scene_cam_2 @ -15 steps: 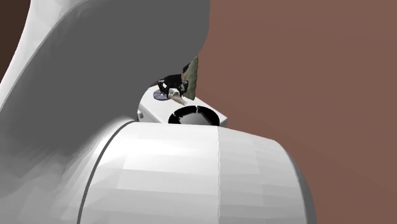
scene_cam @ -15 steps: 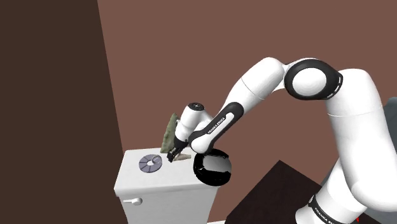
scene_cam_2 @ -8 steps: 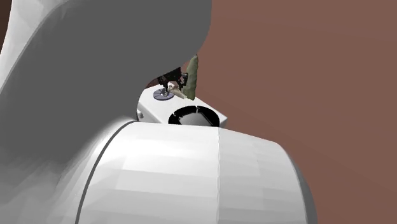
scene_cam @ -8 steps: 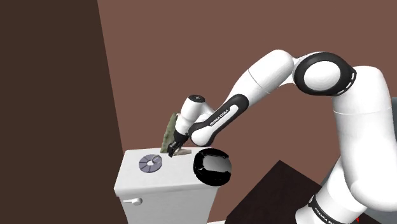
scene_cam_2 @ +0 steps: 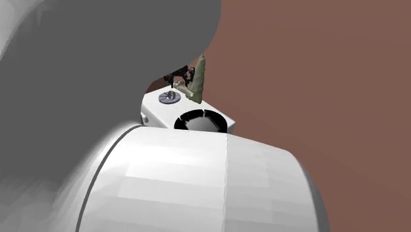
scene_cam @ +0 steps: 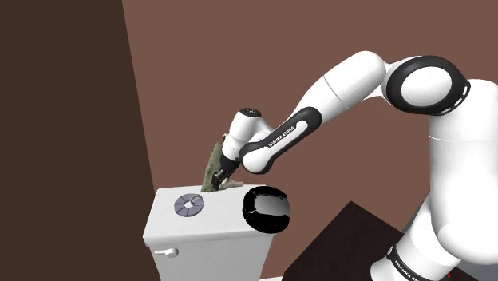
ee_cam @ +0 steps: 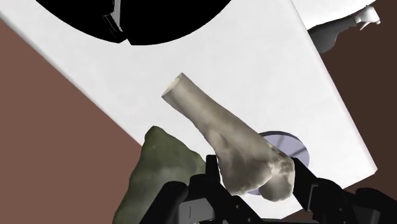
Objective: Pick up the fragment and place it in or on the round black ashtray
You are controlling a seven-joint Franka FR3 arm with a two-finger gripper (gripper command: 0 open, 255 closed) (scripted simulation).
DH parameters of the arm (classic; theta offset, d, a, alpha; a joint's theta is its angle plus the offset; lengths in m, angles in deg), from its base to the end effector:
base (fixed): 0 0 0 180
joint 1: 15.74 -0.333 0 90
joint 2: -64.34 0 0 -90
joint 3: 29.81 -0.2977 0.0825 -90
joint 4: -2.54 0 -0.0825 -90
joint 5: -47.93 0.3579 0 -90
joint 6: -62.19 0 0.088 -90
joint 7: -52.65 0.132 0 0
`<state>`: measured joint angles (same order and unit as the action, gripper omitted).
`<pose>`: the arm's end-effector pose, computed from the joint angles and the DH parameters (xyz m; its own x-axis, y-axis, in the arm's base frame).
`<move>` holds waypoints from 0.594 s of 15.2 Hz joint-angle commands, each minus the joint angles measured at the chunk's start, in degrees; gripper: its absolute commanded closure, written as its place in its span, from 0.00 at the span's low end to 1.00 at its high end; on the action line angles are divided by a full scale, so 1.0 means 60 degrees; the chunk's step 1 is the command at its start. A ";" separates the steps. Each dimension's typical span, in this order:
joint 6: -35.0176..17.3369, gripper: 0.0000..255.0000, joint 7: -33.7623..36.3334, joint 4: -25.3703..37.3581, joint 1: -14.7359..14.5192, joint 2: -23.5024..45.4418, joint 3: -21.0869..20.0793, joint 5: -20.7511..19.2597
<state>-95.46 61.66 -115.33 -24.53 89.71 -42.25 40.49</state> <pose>0.5601 0.2191 0.2295 0.9267 0.2735 0.2576 0.2965 -0.9535 -0.0544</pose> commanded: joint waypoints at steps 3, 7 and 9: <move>-0.0583 1.00 -0.0530 -0.1566 0.0594 -0.0978 -0.0251 0.0338; -0.1169 1.00 -0.1415 -0.3194 0.1383 -0.2015 -0.0662 0.0993; -0.1414 1.00 -0.2038 -0.3957 0.1830 -0.2530 -0.0936 0.1514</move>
<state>-103.12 51.39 -136.57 -14.94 76.23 -47.00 47.95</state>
